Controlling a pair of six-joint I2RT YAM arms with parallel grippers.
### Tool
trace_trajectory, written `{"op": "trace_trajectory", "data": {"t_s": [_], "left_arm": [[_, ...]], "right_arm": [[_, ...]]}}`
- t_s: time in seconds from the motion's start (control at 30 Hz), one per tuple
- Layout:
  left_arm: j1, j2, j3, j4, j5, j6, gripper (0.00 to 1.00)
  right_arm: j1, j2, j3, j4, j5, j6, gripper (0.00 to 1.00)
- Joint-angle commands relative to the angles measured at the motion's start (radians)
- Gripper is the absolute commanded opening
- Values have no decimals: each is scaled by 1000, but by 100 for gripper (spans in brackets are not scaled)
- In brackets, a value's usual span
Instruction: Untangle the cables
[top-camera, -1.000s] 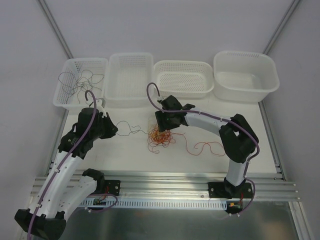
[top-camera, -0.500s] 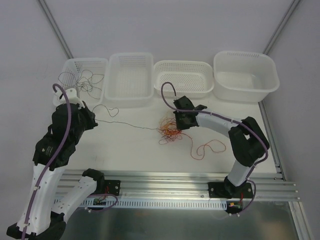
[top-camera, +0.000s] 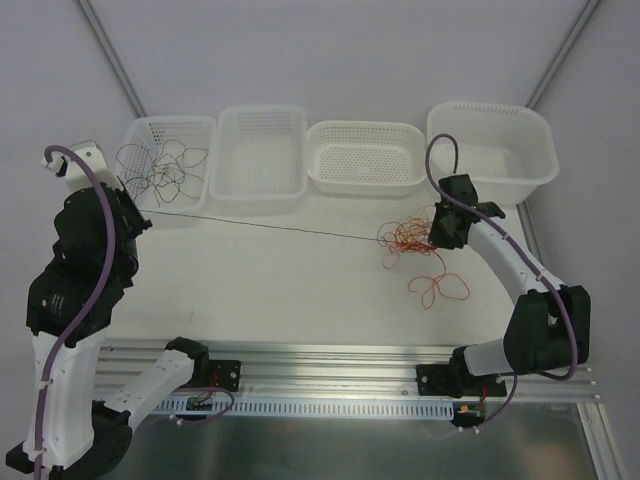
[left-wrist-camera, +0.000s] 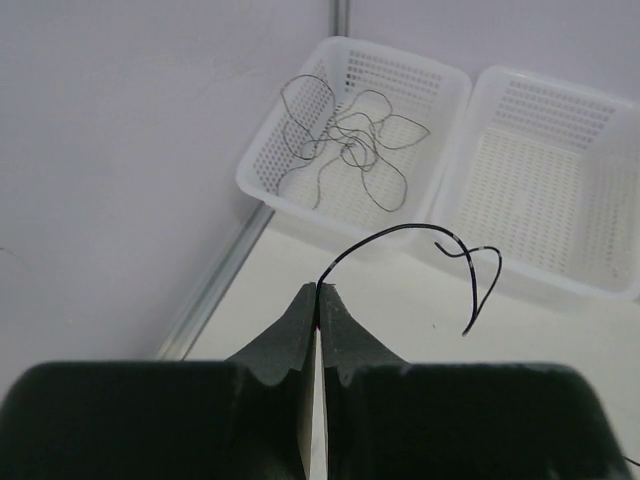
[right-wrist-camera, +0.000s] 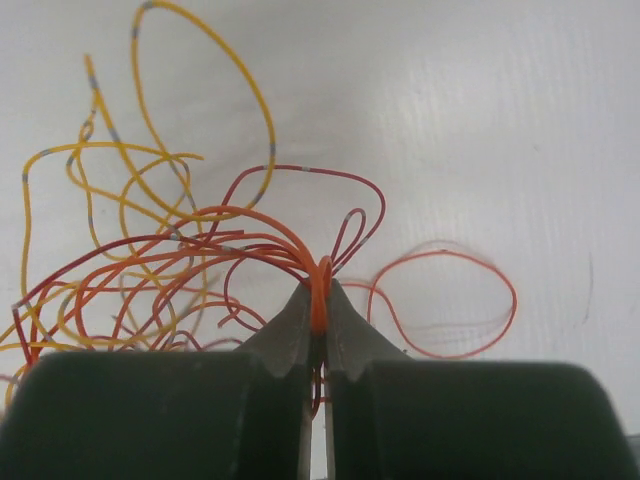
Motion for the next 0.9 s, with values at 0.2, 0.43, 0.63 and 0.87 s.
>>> {"op": "trace_trajectory", "data": {"t_s": [0.2,0.43,0.63,0.87], "left_arm": [[7,45,52,16,-331,183,0],[110,85,-65,19,-284,178,0],[115,86,-241,26,150,-29,0],[116,79,-572,224,653,-167,30]], "right_arm": [[-313,-60,-67,-63,-136,37,1],[-423,-77,-82,-44,-226,45,1],[-270,-88,-78,-18,-280,19,1],[20,-60,-79,16,-242,66,1]]}}
